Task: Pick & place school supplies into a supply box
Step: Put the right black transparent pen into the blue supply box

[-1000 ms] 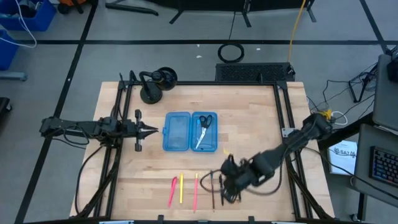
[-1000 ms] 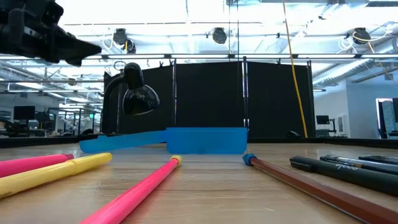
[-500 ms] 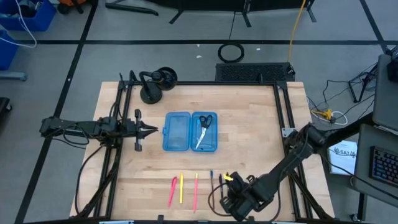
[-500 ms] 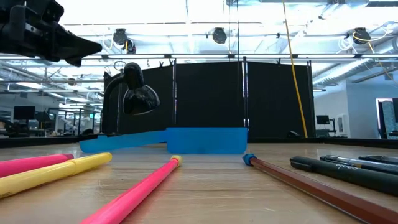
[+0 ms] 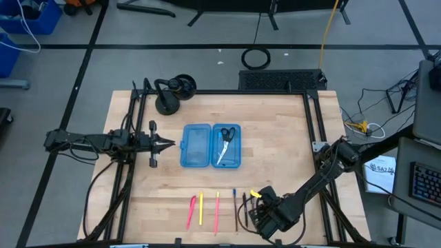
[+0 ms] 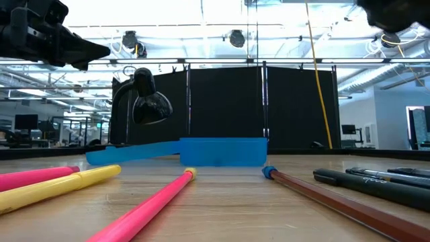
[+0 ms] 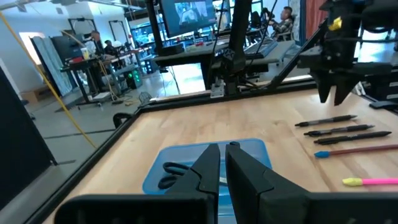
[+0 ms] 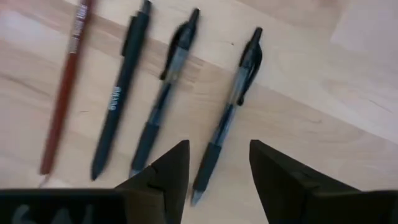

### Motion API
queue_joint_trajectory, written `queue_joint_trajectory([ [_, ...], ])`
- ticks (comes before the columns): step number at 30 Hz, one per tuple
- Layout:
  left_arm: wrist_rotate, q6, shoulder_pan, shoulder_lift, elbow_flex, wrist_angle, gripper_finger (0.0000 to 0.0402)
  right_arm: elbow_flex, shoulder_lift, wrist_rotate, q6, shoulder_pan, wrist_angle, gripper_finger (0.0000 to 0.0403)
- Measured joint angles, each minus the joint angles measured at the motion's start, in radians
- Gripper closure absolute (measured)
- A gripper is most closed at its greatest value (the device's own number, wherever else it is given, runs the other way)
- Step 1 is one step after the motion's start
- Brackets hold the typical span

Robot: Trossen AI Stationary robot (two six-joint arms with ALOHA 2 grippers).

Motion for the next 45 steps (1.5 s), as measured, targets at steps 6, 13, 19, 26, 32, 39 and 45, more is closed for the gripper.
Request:
queue_joint_trajectory([
  [6, 0.0, 0.0, 0.0, 0.0, 0.0, 0.0, 0.0371, -0.084, -0.001, -0.015, 0.042, -0.001, 0.086, 0.0254],
  [13, 0.0, 0.0, 0.0, 0.0, 0.0, 0.0, 0.0371, -0.204, -0.003, -0.018, 0.036, -0.008, 0.368, 0.0256],
  [19, 0.0, 0.0, 0.0, 0.0, 0.0, 0.0, 0.0371, -0.291, -0.007, -0.101, 0.025, -0.011, 0.402, 0.0272],
  [26, 0.0, 0.0, 0.0, 0.0, 0.0, -0.001, 0.0371, -0.373, -0.008, -0.147, -0.109, -0.012, 0.389, 0.0307],
  [32, 0.0, 0.0, 0.0, 0.0, 0.0, -0.001, 0.0371, -0.426, -0.015, -0.15, -0.182, -0.013, 0.386, 0.0342],
  [39, 0.0, 0.001, 0.0, 0.0, 0.0, -0.002, 0.0371, -0.441, -0.018, -0.146, -0.244, -0.015, 0.4, 0.0367],
  [45, 0.0, 0.001, 0.0, 0.0, 0.0, -0.001, 0.0371, -0.451, -0.018, -0.072, -0.285, -0.011, 0.465, 0.037],
])
